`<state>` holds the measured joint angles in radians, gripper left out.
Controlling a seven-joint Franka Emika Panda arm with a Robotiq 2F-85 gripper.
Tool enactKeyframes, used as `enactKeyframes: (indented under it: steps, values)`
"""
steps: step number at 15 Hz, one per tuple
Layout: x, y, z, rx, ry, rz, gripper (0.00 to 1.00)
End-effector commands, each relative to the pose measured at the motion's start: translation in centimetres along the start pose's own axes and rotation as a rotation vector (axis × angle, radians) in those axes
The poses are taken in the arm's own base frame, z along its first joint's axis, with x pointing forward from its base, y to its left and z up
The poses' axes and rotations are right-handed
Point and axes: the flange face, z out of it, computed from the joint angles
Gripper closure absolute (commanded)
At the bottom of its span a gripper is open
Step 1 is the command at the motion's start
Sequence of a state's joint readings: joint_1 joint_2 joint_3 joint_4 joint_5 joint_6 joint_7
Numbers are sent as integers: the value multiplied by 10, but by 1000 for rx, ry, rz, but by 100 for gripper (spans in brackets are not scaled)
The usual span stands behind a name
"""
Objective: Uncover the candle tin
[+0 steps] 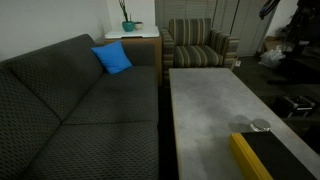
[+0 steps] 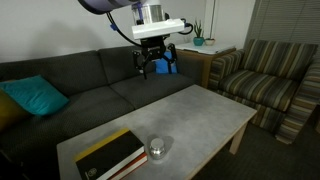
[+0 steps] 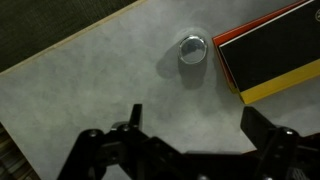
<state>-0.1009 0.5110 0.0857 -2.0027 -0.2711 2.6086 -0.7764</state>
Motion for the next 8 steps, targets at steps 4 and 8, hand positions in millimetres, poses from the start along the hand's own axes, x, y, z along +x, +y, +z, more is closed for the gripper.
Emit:
enactKeyframes:
  steps: [4, 8]
  values:
    - [-1, -6, 34, 78, 40, 100, 0]
    - [-9, -19, 80, 165, 90, 260, 0]
